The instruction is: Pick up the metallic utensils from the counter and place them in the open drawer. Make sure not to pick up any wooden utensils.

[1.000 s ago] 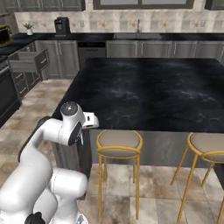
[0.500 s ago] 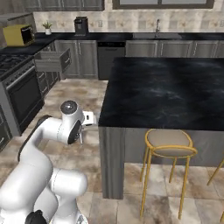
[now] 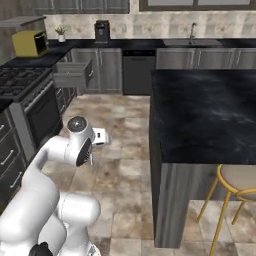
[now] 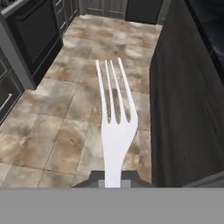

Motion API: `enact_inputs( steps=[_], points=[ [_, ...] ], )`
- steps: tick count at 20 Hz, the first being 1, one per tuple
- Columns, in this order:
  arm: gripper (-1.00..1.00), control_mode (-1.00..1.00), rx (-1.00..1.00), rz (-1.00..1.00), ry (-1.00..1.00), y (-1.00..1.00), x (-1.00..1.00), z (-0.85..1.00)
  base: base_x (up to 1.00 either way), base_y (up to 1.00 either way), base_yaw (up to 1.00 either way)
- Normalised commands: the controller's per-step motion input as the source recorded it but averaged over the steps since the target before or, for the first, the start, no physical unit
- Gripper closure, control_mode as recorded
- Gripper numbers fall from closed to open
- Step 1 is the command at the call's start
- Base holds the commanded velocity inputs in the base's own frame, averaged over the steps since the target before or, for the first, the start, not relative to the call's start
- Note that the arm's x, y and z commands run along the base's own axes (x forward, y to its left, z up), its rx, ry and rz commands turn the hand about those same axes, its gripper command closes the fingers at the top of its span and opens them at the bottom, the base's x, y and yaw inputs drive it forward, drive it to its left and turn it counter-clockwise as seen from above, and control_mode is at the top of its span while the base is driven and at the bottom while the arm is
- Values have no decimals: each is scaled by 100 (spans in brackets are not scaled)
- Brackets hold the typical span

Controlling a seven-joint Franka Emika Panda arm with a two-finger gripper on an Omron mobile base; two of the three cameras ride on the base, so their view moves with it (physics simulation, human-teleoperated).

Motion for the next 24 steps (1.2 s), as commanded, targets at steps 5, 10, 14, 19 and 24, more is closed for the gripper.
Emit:
enact_inputs(
  steps=[5,10,14,19,24],
  points=[
    [100,100,0,0,0,0,0,0,100,100,-23],
    [100,100,0,0,0,0,0,0,100,100,-19],
    [100,100,0,0,0,0,0,0,100,100,-17],
    [100,100,0,0,0,0,0,0,100,97,-5],
    [100,100,0,0,0,0,0,0,100,26,18]
  ],
)
